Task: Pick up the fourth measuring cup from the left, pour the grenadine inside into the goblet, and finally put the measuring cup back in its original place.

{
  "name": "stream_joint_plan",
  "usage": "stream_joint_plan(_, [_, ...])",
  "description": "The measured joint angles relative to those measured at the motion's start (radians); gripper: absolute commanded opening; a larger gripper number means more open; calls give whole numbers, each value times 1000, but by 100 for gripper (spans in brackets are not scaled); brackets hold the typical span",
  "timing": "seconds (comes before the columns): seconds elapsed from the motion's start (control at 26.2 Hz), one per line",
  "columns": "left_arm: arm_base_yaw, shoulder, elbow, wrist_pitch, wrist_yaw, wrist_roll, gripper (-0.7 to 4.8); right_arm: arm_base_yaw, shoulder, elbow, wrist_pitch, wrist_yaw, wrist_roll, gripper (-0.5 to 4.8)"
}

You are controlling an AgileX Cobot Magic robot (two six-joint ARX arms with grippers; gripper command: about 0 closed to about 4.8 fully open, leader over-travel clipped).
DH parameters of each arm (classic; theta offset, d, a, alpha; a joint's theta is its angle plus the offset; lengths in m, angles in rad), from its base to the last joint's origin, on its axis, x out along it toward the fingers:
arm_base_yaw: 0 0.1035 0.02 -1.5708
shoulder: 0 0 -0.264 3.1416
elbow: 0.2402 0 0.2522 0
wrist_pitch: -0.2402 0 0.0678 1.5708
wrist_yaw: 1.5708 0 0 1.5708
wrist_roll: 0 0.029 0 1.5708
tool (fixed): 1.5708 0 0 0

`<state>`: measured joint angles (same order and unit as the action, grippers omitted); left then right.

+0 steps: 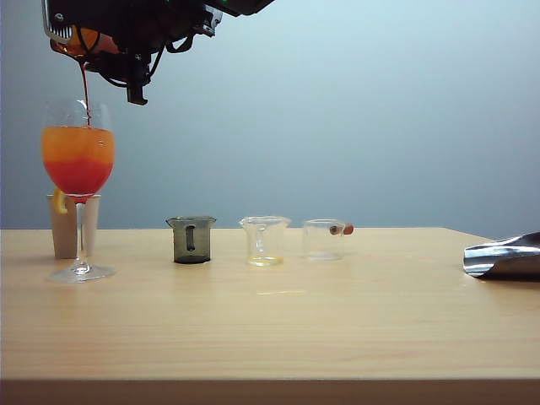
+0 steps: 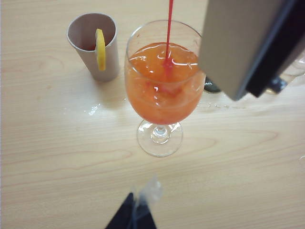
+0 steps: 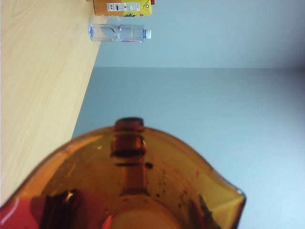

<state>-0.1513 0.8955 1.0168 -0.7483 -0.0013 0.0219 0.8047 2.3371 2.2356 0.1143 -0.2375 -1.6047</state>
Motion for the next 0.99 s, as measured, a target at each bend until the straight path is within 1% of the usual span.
stream_joint_plan(0.76, [0, 0, 0, 0, 0, 0, -2, 0, 0, 0, 0, -4, -145, 143])
stream_joint_plan(0.99, [0, 0, 0, 0, 0, 0, -2, 0, 0, 0, 0, -7, -158, 143])
